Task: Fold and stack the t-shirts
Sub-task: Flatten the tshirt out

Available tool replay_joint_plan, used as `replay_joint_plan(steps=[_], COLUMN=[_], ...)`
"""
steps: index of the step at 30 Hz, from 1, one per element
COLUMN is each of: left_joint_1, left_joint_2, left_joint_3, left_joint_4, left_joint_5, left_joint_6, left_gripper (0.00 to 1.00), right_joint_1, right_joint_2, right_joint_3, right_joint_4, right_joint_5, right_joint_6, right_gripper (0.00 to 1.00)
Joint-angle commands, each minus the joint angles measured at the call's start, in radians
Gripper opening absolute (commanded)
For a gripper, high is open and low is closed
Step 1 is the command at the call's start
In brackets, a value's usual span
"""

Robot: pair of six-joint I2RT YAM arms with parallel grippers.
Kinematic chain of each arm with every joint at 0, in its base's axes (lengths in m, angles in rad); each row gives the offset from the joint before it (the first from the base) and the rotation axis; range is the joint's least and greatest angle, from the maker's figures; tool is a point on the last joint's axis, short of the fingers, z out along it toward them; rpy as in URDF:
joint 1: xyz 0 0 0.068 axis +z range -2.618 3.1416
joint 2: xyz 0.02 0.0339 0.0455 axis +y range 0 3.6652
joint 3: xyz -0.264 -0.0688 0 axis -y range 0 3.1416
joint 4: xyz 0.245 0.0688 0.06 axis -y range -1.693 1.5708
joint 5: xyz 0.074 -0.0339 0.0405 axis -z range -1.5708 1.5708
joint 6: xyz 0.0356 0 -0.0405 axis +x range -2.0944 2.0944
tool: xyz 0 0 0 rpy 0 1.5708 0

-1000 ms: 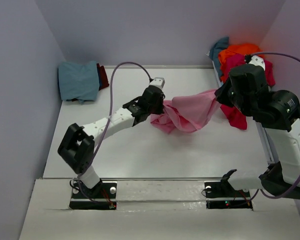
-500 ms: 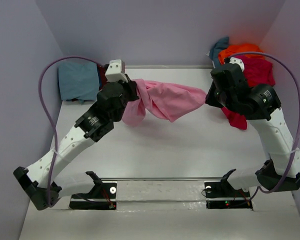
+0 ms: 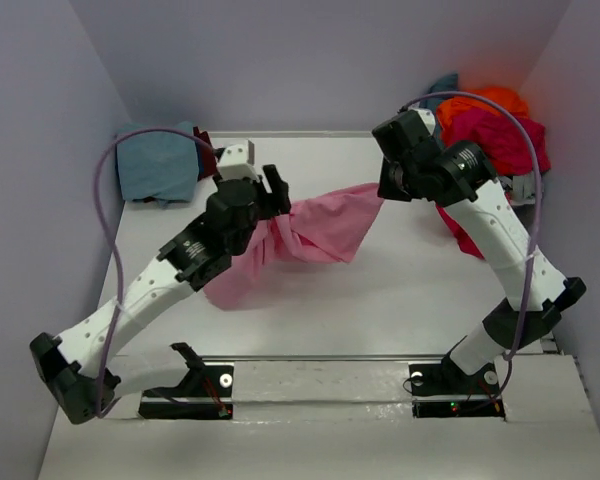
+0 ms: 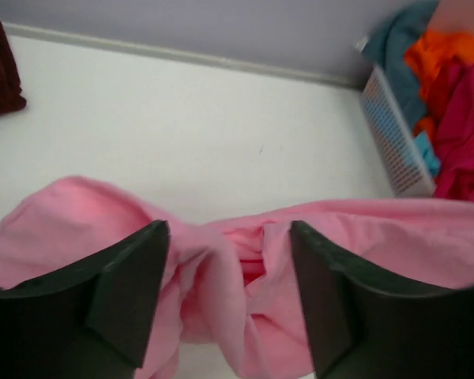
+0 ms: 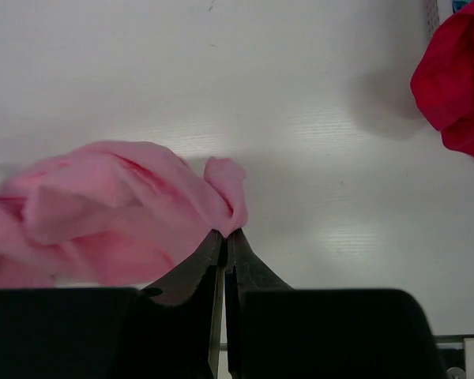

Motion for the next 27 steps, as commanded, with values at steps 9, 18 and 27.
replay_joint_plan(steps=[9,18,27], left_joint_1=[-0.007,0.067,0.254], left_joint_2=[0.067,0.158,0.231], left_joint_3=[-0.221,-0.233,-0.380], left_joint_4=[0.131,-0.001,0.123], left_joint_5=[0.068,0.107,0.431], left_joint_6=[-0.095,-0.211,-0.256], left_gripper=[0.99,0.95,0.92], right_joint_1=[0.004,0.004,-0.007], right_joint_2=[0.099,0.116,0.038], right_joint_3=[0.085,0.066,0.044], right_joint_4=[0.009,0.009,0.000], right_joint_5=[0.015,-0.005,0.045], right_joint_6=[-0.026,-0.012,0.011], right_gripper=[0.07,0.07,0.07])
